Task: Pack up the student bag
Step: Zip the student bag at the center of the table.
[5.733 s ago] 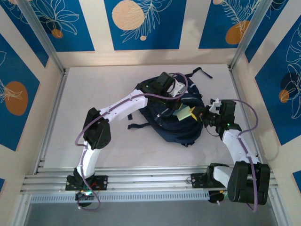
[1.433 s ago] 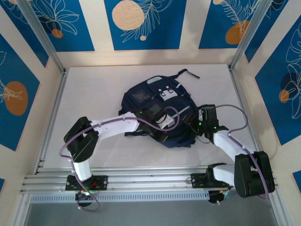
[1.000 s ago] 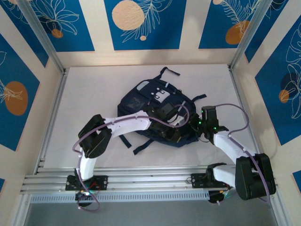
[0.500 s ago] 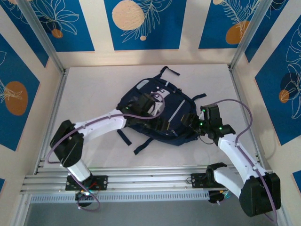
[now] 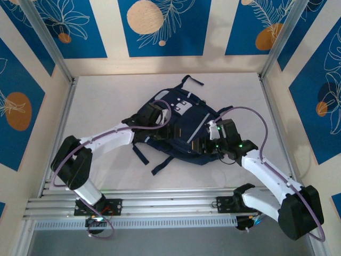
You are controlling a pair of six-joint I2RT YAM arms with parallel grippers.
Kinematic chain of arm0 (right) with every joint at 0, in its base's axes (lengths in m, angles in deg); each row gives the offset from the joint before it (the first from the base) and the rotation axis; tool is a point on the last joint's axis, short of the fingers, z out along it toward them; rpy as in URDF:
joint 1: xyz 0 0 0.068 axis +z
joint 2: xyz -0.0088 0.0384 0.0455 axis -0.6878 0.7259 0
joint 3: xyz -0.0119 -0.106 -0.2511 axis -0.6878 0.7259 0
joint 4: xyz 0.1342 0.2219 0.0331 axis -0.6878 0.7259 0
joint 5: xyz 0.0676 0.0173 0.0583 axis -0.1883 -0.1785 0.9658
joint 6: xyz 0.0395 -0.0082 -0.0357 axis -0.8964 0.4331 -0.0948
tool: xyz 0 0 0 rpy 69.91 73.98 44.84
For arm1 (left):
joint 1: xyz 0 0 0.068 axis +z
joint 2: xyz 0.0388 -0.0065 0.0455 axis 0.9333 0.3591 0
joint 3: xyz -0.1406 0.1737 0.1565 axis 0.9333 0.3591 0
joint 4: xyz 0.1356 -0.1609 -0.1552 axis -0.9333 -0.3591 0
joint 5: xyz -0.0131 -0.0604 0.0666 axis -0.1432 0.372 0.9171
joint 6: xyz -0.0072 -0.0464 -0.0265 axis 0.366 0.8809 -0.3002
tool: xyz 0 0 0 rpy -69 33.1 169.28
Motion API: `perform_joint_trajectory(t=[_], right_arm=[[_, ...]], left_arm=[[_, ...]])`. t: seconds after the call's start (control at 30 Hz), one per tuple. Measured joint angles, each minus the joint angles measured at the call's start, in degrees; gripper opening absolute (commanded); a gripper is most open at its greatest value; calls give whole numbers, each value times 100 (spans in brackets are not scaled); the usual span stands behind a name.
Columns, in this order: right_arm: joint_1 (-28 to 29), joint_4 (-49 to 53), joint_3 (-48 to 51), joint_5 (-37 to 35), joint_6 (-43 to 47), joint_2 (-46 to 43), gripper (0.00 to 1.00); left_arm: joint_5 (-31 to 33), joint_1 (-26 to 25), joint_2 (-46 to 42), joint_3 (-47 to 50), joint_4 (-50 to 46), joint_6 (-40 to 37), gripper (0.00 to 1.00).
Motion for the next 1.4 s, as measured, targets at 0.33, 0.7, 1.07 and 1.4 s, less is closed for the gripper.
perform_joint_trajectory(t=[0.33,0.7,1.07,1.4], right_arm=[[275,-291,223,-160,114,315,56],[479,-144,243,-730,-81,337,56],[616,-221,240,-787,-175,575,2],[964,-660,-144,-715,-422,1318,0]], left_arm=[[7,46,457,-33,348,317,70],[9,85,754,-131,367,315,22],[-24,208,802,-168,374,203,0],[-284,710,1193,-662,214,-551,0]])
